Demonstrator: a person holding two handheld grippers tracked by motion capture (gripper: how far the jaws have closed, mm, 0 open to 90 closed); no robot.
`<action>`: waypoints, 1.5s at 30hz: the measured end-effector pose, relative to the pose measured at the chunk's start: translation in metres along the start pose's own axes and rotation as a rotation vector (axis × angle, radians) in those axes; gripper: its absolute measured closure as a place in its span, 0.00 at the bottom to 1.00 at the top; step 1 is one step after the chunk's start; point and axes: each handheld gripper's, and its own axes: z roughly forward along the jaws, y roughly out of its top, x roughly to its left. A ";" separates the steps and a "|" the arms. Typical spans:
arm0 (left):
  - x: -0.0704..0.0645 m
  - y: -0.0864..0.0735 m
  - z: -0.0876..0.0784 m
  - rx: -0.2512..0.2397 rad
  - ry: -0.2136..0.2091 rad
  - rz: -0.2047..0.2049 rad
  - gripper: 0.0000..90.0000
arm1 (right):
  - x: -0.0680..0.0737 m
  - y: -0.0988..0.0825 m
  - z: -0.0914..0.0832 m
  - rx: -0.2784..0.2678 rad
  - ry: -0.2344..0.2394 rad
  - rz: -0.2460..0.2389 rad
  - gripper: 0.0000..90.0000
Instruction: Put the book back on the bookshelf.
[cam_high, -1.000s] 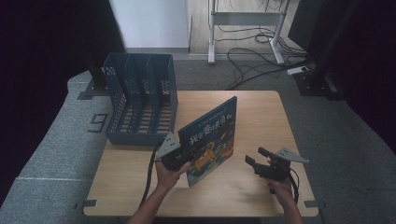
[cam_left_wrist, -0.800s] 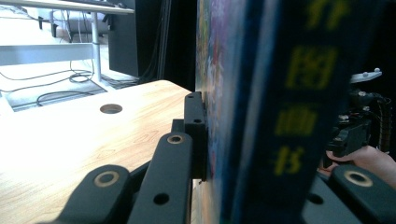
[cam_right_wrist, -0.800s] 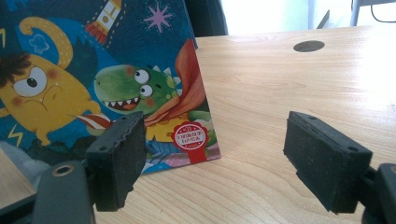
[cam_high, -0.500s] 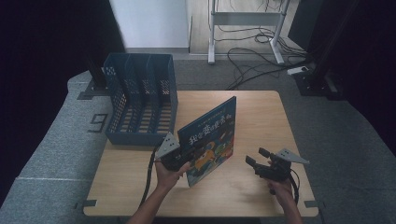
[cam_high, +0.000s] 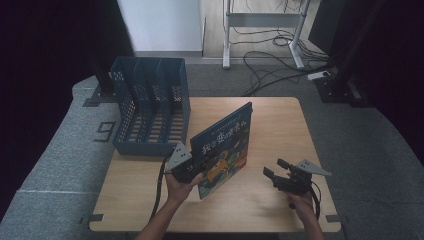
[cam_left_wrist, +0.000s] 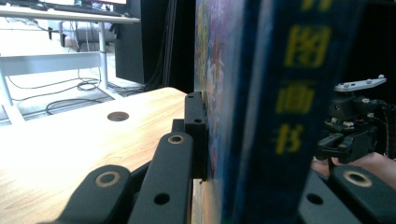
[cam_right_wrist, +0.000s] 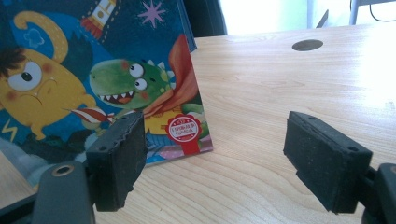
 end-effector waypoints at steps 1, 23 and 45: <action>0.000 0.001 -0.001 -0.004 -0.001 -0.002 0.91 | 0.000 0.000 0.000 0.000 0.000 0.000 0.23; 0.005 0.030 -0.028 -0.060 0.029 0.022 0.91 | -0.003 -0.006 0.003 0.024 -0.017 0.001 0.23; 0.014 0.060 -0.057 -0.103 0.063 0.042 0.91 | -0.007 -0.018 0.014 0.096 -0.042 -0.008 0.23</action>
